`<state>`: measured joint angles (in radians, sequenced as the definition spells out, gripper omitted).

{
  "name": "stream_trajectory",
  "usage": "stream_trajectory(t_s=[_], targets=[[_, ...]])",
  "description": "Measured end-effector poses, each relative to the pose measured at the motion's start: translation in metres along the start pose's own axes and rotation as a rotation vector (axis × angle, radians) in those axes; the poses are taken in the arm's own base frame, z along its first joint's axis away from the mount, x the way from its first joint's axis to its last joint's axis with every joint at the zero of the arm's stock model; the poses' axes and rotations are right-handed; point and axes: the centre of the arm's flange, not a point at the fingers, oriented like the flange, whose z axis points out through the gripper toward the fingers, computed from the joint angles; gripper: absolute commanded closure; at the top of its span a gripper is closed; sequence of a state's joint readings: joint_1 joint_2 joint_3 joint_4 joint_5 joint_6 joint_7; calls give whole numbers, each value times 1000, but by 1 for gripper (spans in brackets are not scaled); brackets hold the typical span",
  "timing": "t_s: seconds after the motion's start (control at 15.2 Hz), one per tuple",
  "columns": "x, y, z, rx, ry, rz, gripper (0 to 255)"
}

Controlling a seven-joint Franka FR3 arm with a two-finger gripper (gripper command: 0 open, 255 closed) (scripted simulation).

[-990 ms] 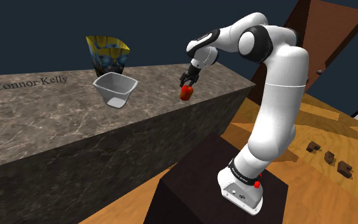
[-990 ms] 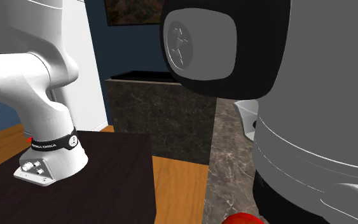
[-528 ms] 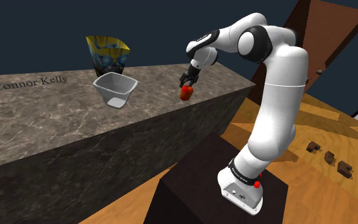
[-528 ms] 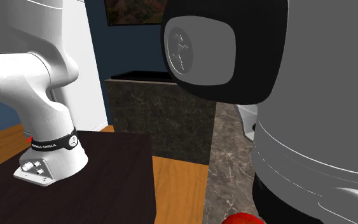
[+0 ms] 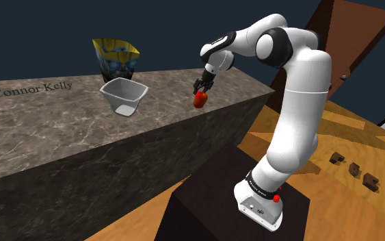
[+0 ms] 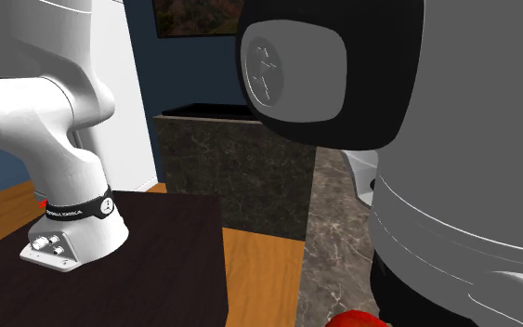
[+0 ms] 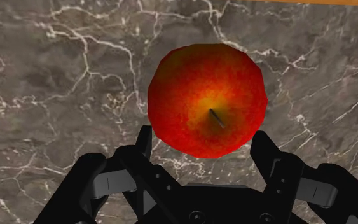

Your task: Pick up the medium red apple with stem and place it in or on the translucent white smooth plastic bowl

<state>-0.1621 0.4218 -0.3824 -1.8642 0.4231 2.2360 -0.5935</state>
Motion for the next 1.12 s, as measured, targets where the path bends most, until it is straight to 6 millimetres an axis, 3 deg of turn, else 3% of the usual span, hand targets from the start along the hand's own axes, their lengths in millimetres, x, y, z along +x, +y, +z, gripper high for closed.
stream_trajectory(t_s=[0.33,1.12], targets=[[0,-2,-9,0,-2,1,255],[5,-11,-71,0,-2,1,255]])
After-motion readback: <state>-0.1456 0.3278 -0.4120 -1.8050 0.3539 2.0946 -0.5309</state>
